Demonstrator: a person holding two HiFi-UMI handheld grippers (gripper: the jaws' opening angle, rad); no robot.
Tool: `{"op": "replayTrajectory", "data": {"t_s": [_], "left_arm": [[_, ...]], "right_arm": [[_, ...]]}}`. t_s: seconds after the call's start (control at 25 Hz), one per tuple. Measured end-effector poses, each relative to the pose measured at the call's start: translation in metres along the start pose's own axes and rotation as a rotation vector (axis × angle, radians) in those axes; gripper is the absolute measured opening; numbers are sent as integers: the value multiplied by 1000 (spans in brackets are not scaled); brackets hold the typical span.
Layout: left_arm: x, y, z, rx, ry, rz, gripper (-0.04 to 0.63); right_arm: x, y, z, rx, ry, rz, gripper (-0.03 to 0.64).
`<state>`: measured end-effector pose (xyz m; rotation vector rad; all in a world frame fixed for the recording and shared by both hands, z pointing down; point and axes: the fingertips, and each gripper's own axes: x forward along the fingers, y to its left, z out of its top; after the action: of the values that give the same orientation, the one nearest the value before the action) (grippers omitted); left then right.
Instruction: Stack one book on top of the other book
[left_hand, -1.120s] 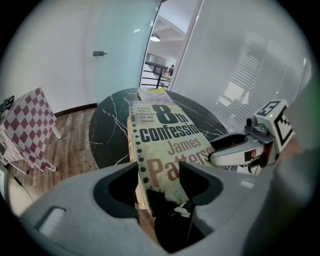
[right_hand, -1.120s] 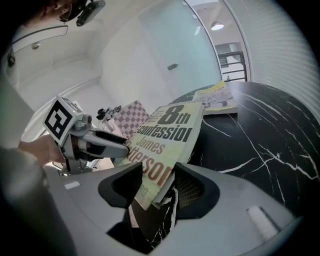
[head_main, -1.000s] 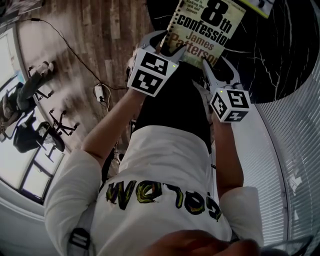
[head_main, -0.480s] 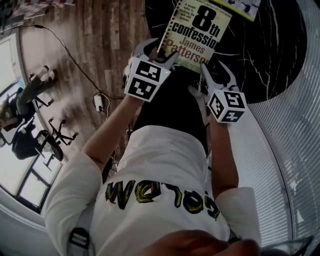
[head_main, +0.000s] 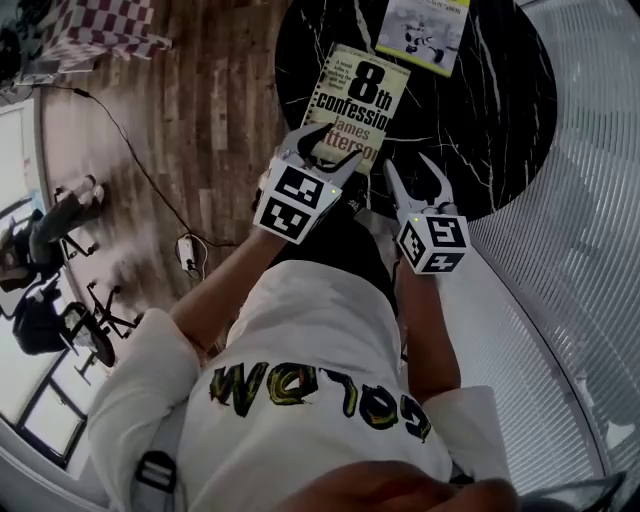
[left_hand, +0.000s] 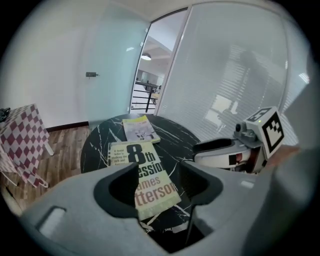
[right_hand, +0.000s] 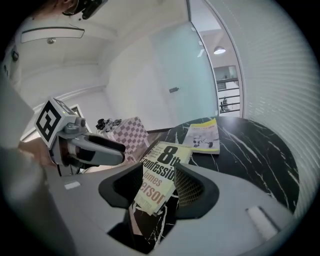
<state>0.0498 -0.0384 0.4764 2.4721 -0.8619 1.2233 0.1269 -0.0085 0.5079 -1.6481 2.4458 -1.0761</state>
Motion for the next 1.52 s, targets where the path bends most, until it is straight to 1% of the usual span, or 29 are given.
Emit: {"op": "replayTrajectory", "data": {"t_s": [0.16, 0.32, 0.52, 0.76, 0.96, 1.08, 1.2, 1.32, 1.4, 1.44, 1.48, 1.52], "left_arm": [[-12, -23, 26, 10, -64, -31, 258], [-24, -48, 45, 18, -85, -63, 256], [-44, -79, 72, 45, -145, -114, 253], [-70, -115, 111, 96, -258, -185, 249], [-84, -145, 142, 143, -388, -276, 236], [-100, -159, 153, 164, -448, -310, 208], [-113, -168, 163, 173, -493, -333, 157], [-119, -175, 168, 178, -522, -349, 122], [-122, -179, 172, 183, -547, -363, 106], [-126, -180, 175, 181, -573, -373, 96], [-131, -180, 179, 176, -610, -383, 68], [-137, -180, 183, 174, -647, -391, 25]], "right_arm": [[-32, 0, 20, -9, -58, -22, 199], [-63, -4, 37, -27, -106, -45, 199], [-103, -6, 62, -43, -179, -85, 199], [-148, -2, 96, -73, -274, -126, 189], [-176, 6, 117, -107, -359, -139, 171], [-189, 20, 122, -119, -397, -120, 169], [-201, 34, 133, -149, -463, -94, 166], [-210, 43, 141, -178, -524, -68, 151], [-215, 45, 146, -190, -548, -74, 125], [-218, 46, 148, -199, -560, -80, 112], [-222, 47, 151, -207, -573, -86, 95], [-225, 48, 153, -214, -587, -92, 78]]}}
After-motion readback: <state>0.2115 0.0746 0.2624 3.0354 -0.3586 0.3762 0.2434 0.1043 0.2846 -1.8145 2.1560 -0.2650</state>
